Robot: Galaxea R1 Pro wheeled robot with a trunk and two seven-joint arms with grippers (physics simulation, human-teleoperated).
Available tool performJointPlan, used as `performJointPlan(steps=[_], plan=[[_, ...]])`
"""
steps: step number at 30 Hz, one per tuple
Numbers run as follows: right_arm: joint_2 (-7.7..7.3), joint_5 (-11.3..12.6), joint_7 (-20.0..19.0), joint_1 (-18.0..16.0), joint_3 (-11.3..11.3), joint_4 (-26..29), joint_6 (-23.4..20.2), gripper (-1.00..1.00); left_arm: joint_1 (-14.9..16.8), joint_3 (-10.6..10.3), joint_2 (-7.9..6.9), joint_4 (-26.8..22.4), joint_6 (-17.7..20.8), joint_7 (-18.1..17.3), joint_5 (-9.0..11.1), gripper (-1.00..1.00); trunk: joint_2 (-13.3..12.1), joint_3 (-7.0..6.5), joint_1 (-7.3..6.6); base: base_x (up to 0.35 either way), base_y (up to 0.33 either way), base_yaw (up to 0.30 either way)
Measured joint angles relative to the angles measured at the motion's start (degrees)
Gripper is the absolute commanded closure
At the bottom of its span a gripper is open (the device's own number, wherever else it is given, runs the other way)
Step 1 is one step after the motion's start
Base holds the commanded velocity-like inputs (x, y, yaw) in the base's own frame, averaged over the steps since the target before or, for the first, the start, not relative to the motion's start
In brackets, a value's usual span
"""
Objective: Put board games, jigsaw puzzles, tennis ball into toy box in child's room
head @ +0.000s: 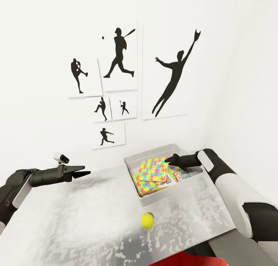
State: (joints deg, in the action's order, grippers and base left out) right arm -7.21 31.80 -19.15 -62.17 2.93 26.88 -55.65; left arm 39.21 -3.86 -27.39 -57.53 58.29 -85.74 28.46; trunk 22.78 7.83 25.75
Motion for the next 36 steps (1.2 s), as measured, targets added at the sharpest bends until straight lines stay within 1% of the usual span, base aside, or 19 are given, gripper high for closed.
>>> performJointPlan(steps=[6, 10, 17, 23, 31, 36], plan=[[-0.11, 0.0, 0.0, 0.0, -0.3, 0.1, 0.3, 1.0, 0.0, -0.1, 0.03, 0.1, 0.0, -0.2, 0.4, -1.0, 0.0, 0.57, 0.0, 0.0, 0.0, 0.0], [-0.18, 0.0, -0.1, 0.0, -0.3, 0.1, 2.8, 1.0, 0.0, -0.2, 0.03, 0.1, 0.0, -0.1, 0.2, -1.0, 0.0, 0.95, 0.0, 0.0, 0.0, 0.0], [-0.32, 0.6, -0.3, 0.0, -0.3, 0.1, 4.7, 1.0, 0.0, -0.2, -0.01, 0.4, -0.1, -0.1, -0.1, -1.0, 0.0, 1.61, 0.0, 0.0, 0.0, 0.0], [-0.23, 1.2, -0.3, 0.0, -0.4, 0.1, 5.1, 1.0, 0.0, -0.1, -0.06, 0.5, -0.1, -0.2, -0.1, -1.0, 0.0, 2.17, 0.0, 0.0, 0.0, 0.0], [-0.34, 0.7, -1.8, -0.1, -0.4, 0.1, 5.4, 1.0, -0.1, -0.1, -0.14, 0.5, -0.1, -0.1, -0.2, -1.0, 0.0, 2.91, 0.0, 0.0, 0.0, 0.0], [-0.38, 0.6, -2.0, -0.1, -0.4, 0.1, 5.4, 1.0, -0.1, -0.1, -0.09, 0.5, -0.1, -0.1, -0.1, -1.0, 0.0, 3.03, 0.0, 0.0, 0.0, 0.0]])
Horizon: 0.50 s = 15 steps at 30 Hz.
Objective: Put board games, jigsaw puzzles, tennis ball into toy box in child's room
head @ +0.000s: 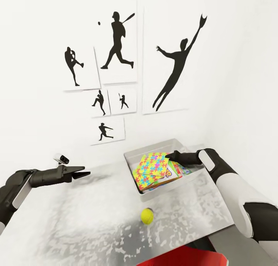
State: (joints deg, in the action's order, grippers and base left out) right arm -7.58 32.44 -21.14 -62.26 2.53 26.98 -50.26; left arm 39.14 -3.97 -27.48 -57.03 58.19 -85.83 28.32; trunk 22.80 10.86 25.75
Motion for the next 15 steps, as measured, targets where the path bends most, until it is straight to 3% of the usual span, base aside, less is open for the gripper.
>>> performJointPlan(steps=[2, 3, 15], plan=[[0.0, -0.1, -0.1, 0.0, 0.0, 0.0, 0.0, 1.0, 0.0, 0.0, 0.02, 0.0, 0.0, 0.0, 0.0, -1.0, 0.0, 0.01, 0.0, 0.0, 0.0, 0.0], [0.0, -0.2, -0.2, 0.0, 0.0, 0.0, 0.0, -1.0, 0.0, 0.0, 0.02, 0.0, 0.0, 0.0, 0.0, -1.0, 0.0, 0.01, 0.0, 0.0, 0.0, 0.0], [-0.35, -0.3, -1.4, 0.0, 0.1, 0.0, 0.1, -1.0, -0.1, 0.0, 0.01, 0.0, 0.0, 0.0, 0.0, -1.0, 0.0, 0.02, 0.0, 0.0, 0.0, 0.0]])
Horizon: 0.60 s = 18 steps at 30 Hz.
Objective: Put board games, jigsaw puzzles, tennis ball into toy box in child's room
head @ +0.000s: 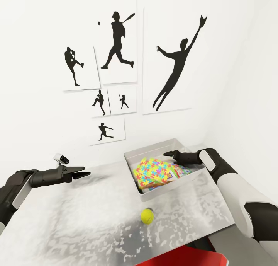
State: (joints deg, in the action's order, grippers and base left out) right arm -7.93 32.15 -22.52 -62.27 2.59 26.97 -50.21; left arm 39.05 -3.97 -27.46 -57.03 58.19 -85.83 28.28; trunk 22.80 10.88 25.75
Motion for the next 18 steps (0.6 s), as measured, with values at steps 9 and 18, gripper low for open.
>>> performJointPlan(steps=[9, 18], plan=[[-1.97, 0.1, -3.0, 0.2, 0.0, 0.8, 0.0, -1.0, 0.0, 0.0, 0.0, 0.0, 0.0, 0.0, 0.0, -1.0, 0.0, 0.0, 0.0, 0.0, 0.0, 0.0], [-2.56, 0.1, -7.7, 1.4, 0.0, 4.3, 0.0, -1.0, 0.0, 0.1, -0.17, 0.2, 0.0, 0.0, 0.1, -1.0, 0.0, -0.61, 0.0, 0.0, 0.0, -0.055]])
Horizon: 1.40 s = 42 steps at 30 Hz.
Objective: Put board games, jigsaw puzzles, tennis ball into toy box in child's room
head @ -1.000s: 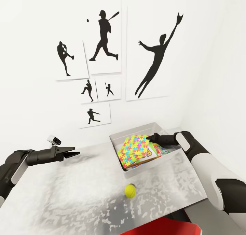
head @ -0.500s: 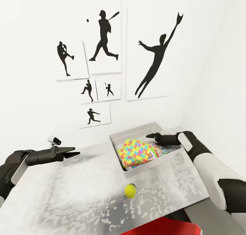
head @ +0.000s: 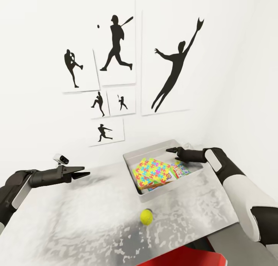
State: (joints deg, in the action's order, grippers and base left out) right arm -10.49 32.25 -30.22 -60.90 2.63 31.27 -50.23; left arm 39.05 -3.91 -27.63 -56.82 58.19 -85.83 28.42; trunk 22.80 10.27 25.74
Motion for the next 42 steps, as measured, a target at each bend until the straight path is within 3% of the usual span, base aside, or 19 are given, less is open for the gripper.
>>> performJointPlan(steps=[8, 13, 21, 27, 31, 35, 38, 42], plan=[[-5.01, -0.3, -11.6, 5.5, -0.6, 3.9, 1.0, -1.0, -0.1, 0.0, -0.08, 0.0, 0.0, 0.0, 0.0, -1.0, 0.0, -0.72, 0.01, -0.09, 0.029, -0.074], [-5.87, -0.3, -15.9, 8.5, -1.2, 4.1, 5.2, -1.0, -0.1, 0.0, -0.08, 0.0, 0.0, 0.0, 0.0, -1.0, 0.0, -1.16, 0.03, -0.195, 0.007, -0.074], [-6.07, -0.5, -22.5, 14.6, -1.2, 4.2, 12.1, -1.0, -0.2, 0.0, -0.15, 0.0, 0.0, 0.0, -0.1, -1.0, 0.0, -1.88, 0.02, -0.123, 0.0, -0.072], [-5.71, -1.1, -24.2, 17.1, -1.0, 4.2, 14.2, -1.0, -0.2, 0.0, -0.13, 0.0, -0.1, 0.1, -0.1, -1.0, 0.0, -2.42, 0.0, -0.056, 0.0, -0.018], [-4.97, -1.5, -23.8, 19.6, -0.5, 4.1, 19.8, -1.0, -0.2, 0.0, -0.14, 0.1, -0.1, 0.2, -0.1, -1.0, 0.0, -2.78, 0.0, -0.026, 0.001, -0.003], [-3.51, -1.7, -23.2, 21.7, -0.2, 4.0, 22.3, -1.0, -0.2, 0.0, -0.15, 0.1, -0.1, 0.3, -0.1, -1.0, 0.0, -3.12, 0.02, -0.15, 0.052, -0.001], [-1.48, -1.9, -20.4, 22.4, -0.1, 3.8, 22.9, -1.0, -0.2, 0.0, -0.16, 0.1, -0.1, 0.4, -0.1, -1.0, 0.0, -3.28, 0.01, -0.128, 0.031, 0.0], [-0.1, -2.1, -14.8, 22.6, 0.0, 3.9, 22.9, -1.0, -0.2, 0.0, -0.17, 0.1, -0.7, 0.5, -0.1, -1.0, 0.0, -3.36, 0.01, -0.072, 0.011, 0.0]])
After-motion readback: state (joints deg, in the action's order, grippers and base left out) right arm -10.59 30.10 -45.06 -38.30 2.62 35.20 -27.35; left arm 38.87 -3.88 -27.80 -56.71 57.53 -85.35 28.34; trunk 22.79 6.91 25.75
